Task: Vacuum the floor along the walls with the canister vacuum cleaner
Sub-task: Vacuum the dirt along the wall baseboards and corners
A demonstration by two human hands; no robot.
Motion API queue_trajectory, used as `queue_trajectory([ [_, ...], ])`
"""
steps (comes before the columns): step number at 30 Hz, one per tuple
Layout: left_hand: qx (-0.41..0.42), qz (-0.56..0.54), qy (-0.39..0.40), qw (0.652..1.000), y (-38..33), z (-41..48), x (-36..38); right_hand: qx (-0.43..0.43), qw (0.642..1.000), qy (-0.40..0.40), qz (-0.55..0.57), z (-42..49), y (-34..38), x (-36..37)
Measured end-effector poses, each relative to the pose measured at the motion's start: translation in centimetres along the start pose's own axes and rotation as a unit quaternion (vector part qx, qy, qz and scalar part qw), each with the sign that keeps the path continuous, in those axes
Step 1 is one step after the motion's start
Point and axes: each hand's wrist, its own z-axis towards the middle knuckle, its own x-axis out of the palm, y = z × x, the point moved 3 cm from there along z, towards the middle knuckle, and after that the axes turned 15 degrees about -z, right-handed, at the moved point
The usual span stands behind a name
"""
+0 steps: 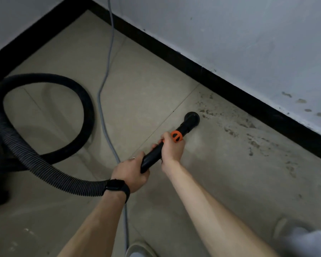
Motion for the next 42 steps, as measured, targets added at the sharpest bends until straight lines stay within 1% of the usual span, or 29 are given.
queue_trajectory([
  [5,-0.032,-0.023,-0.030,0.999,-1.8,0.2,1.0,0.009,1.000,0.030,-0.005,1.1,1.3,-0.4],
  [8,-0.045,-0.032,-0.035,0.998,-2.4,0.6,1.4,0.007,0.999,0.040,-0.012,1.8,1.8,-0.7],
  [13,-0.048,-0.032,-0.042,0.997,-3.3,2.3,1.1,0.003,0.999,0.040,-0.002,2.9,3.2,-0.6],
  [19,-0.030,-0.011,-0.046,0.998,-4.3,4.2,0.2,-0.009,0.999,0.042,-0.010,4.1,5.0,0.0],
  [22,-0.037,-0.017,-0.046,0.998,-4.6,5.3,0.0,-0.009,0.999,0.036,-0.019,4.6,5.9,0.1],
  [24,-0.051,-0.042,-0.048,0.997,-4.7,6.1,0.0,-0.012,0.998,0.031,-0.047,5.0,6.7,0.1],
  [27,-0.080,-0.116,-0.047,0.989,-5.2,7.3,0.4,-0.028,0.991,0.023,-0.130,5.7,8.3,0.2],
  [32,-0.120,-0.276,-0.030,0.953,-6.8,9.3,1.5,-0.073,0.955,0.006,-0.288,7.1,11.6,0.2],
  [36,-0.135,-0.354,-0.032,0.925,-7.5,10.2,2.2,-0.078,0.931,-0.002,-0.357,7.9,12.8,0.3],
  [37,-0.137,-0.364,-0.031,0.921,-7.5,10.2,2.3,-0.078,0.927,-0.003,-0.367,8.0,12.9,0.3],
  [39,-0.135,-0.356,-0.031,0.924,-7.5,10.2,2.4,-0.070,0.929,0.002,-0.362,7.9,12.8,0.2],
  [42,-0.115,-0.288,-0.030,0.950,-7.7,10.0,2.2,-0.047,0.951,0.019,-0.304,7.9,12.7,-0.5],
])
